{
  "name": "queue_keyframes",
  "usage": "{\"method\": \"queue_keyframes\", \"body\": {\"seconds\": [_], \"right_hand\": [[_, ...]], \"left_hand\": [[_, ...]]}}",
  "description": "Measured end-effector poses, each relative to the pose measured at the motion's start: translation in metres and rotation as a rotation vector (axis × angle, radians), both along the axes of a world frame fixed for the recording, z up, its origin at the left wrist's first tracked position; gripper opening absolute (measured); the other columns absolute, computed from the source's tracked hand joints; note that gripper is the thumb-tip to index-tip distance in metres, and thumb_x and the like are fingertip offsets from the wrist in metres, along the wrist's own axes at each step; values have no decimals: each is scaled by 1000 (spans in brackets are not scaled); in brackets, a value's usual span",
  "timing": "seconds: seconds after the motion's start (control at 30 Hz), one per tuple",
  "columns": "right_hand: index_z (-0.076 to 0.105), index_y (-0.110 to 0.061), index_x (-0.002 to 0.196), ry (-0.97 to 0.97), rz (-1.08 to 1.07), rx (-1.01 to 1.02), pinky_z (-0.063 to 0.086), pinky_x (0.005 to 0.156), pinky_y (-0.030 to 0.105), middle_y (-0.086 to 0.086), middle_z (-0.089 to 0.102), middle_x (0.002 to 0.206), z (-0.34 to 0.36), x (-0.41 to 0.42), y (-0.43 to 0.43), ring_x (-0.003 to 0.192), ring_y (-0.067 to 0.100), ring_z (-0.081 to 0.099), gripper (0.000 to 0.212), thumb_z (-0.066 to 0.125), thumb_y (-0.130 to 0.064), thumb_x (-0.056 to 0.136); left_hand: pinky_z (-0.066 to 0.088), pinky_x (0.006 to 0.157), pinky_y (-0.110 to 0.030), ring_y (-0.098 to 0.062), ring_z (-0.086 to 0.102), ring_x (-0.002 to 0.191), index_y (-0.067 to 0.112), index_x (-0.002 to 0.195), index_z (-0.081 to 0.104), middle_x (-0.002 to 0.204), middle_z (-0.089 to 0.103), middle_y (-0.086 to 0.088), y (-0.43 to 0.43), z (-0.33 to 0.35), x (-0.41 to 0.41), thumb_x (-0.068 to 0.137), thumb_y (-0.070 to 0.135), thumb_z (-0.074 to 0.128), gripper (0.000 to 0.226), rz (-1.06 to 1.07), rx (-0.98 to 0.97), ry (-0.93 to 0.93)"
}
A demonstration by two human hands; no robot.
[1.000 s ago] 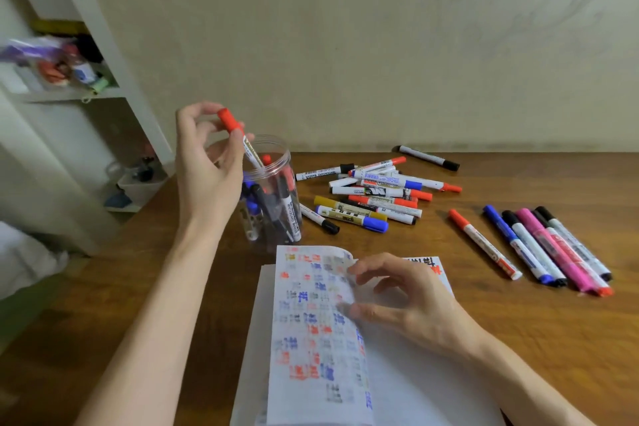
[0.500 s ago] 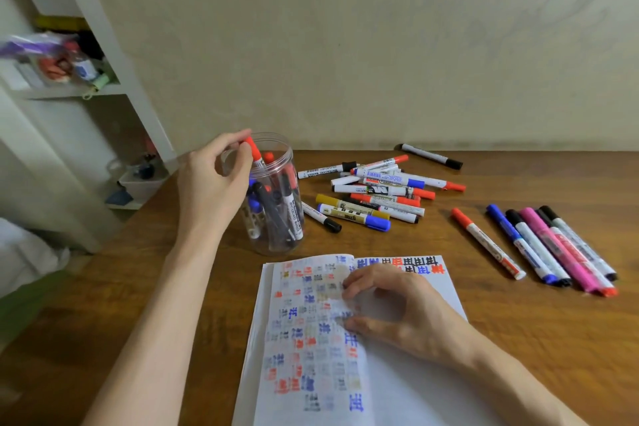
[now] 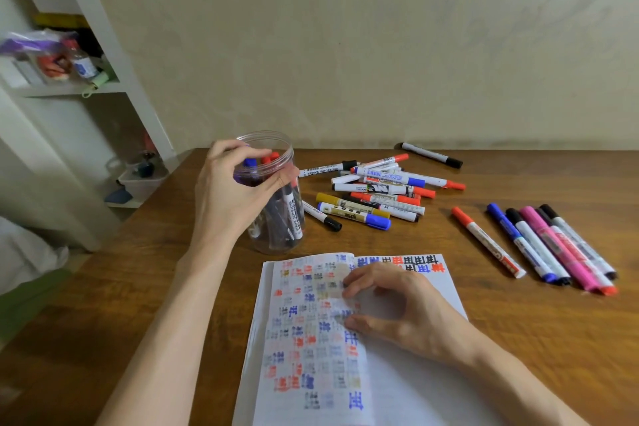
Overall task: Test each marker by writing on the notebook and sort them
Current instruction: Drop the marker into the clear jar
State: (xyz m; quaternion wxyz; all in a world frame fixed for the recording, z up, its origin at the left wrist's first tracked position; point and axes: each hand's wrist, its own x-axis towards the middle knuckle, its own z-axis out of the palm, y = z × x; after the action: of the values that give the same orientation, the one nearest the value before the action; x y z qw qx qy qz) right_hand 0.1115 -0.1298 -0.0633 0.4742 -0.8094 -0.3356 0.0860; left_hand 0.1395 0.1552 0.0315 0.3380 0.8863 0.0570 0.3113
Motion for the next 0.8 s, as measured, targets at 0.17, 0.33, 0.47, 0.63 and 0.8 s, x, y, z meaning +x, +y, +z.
{"method": "queue_keyframes", "body": {"seconds": [0.17,0.33,0.47,0.63,0.8], "right_hand": [[77,-34,108,-3,-4,-6,48,103,19,-25,68,124,-1,1,0,124,-3,60,29,88,-42,83],[77,-35,109,0,-1,-14,49,104,24,-26,67,125,-2,1,-1,125,-2,60,29,88,-42,83],[77,-34,109,10,-4,-7,50,103,27,-26,68,124,-1,0,-2,124,-2,61,29,88,-42,83],[75,-36,108,33,-47,12,52,100,32,-25,70,122,0,2,-2,123,0,61,28,88,-39,83],[76,-31,112,1,-77,43,53,95,30,-21,73,116,4,6,-9,117,3,65,29,87,-34,86]], "left_hand": [[41,80,-15,-7,48,113,23,106,74,126,52,9,1,-2,5,69,63,82,55,23,36,21],[43,98,-24,-7,43,127,28,116,70,135,48,9,-4,-5,1,65,66,81,65,-10,-21,-25],[33,112,-17,-16,40,141,18,122,68,144,50,-4,-24,-8,-10,76,52,85,60,2,-24,-299],[46,98,-22,-24,60,115,-4,108,67,116,61,-19,-76,-15,-28,92,10,78,24,-69,40,-661],[52,87,-25,-11,66,102,16,129,58,114,64,5,-123,-44,-19,95,19,73,37,-289,-260,-185]]}}
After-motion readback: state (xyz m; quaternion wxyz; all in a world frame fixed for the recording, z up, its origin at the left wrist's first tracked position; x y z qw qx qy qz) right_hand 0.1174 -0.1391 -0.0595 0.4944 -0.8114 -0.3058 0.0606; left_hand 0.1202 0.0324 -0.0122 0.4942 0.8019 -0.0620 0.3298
